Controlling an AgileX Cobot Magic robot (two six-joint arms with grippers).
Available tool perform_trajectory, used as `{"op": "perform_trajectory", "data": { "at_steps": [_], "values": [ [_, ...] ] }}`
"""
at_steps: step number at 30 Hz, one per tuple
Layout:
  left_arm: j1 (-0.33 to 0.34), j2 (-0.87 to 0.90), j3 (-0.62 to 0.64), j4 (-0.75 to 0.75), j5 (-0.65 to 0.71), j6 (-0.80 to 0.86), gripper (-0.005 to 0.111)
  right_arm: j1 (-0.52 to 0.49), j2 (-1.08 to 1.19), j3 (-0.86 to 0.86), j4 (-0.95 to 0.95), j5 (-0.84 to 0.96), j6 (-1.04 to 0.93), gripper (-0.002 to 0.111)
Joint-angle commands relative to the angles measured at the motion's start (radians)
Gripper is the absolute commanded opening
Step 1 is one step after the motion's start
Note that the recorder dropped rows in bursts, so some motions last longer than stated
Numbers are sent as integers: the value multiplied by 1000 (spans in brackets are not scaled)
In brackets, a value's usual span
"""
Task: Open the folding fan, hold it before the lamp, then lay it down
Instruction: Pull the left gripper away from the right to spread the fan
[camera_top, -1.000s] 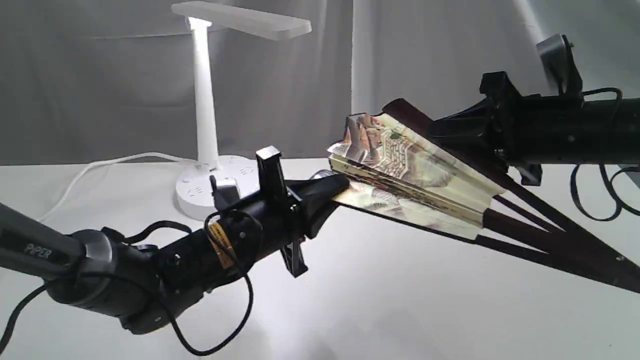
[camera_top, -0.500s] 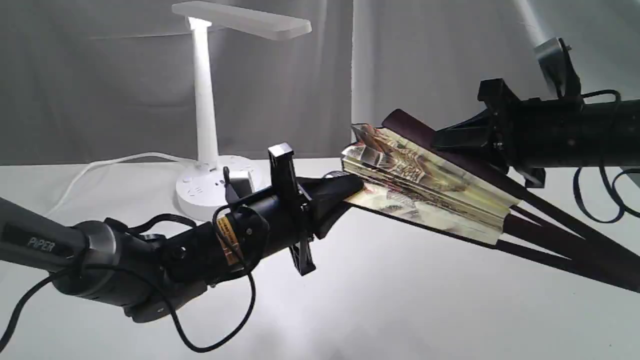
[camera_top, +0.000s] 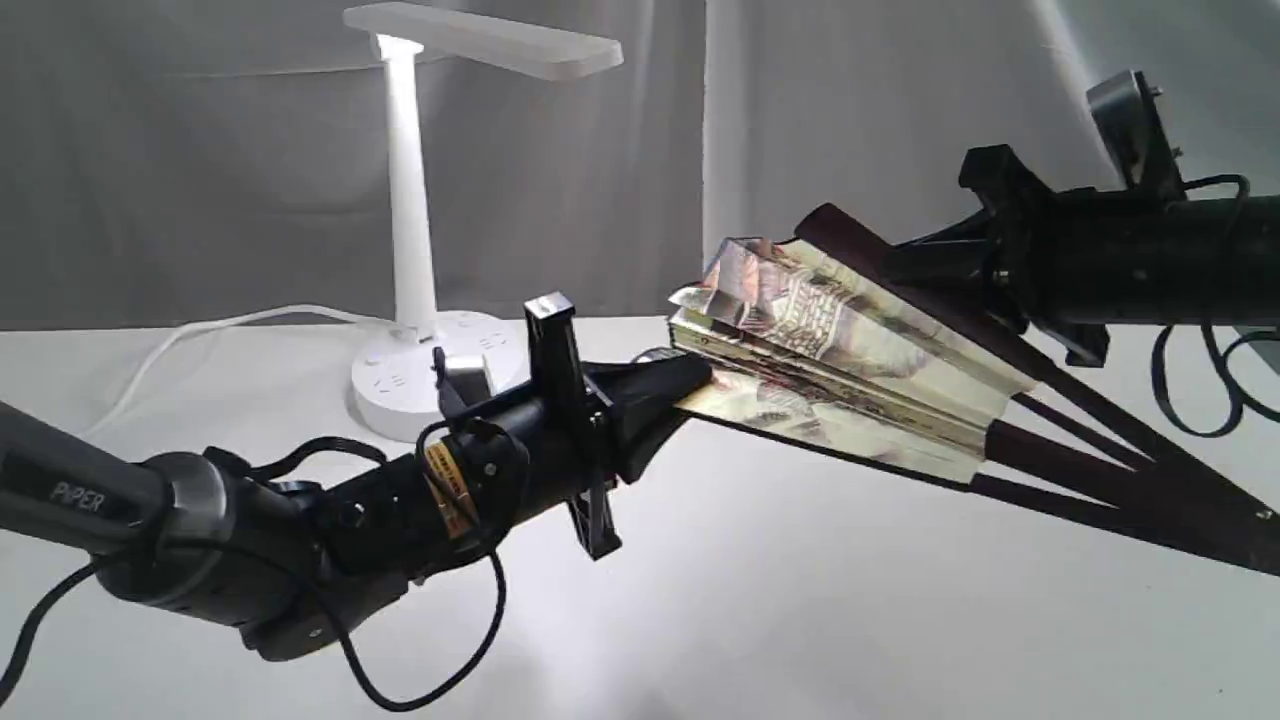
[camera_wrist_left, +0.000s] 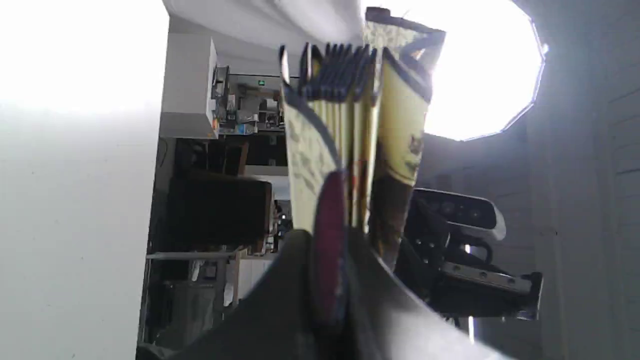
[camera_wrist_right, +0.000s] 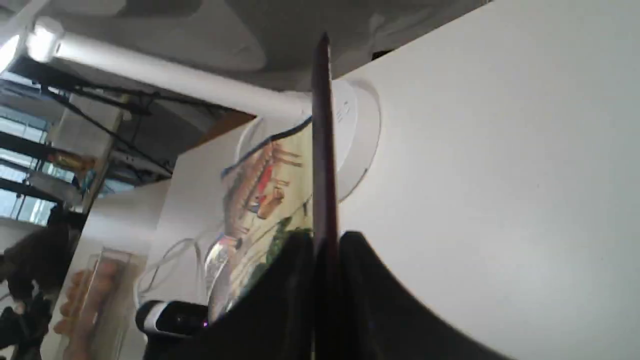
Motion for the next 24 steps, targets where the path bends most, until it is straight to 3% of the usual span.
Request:
{"op": "perform_trajectory", "data": {
  "at_steps": [1, 6, 17, 24],
  "values": [
    [-1, -12, 10, -26, -12, 25, 0, -2, -10, 0, 64, -60, -14, 0],
    [-1, -30, 21, -58, -12, 34, 0, -4, -10, 0, 99, -115, -14, 0],
    [-1, -148, 230, -293, -12, 113, 0, -4, -10, 0, 186, -235, -14, 0],
    [-11, -222, 289, -374, -12, 177, 0, -26, -10, 0, 186, -290, -14, 0]
  ]
}}
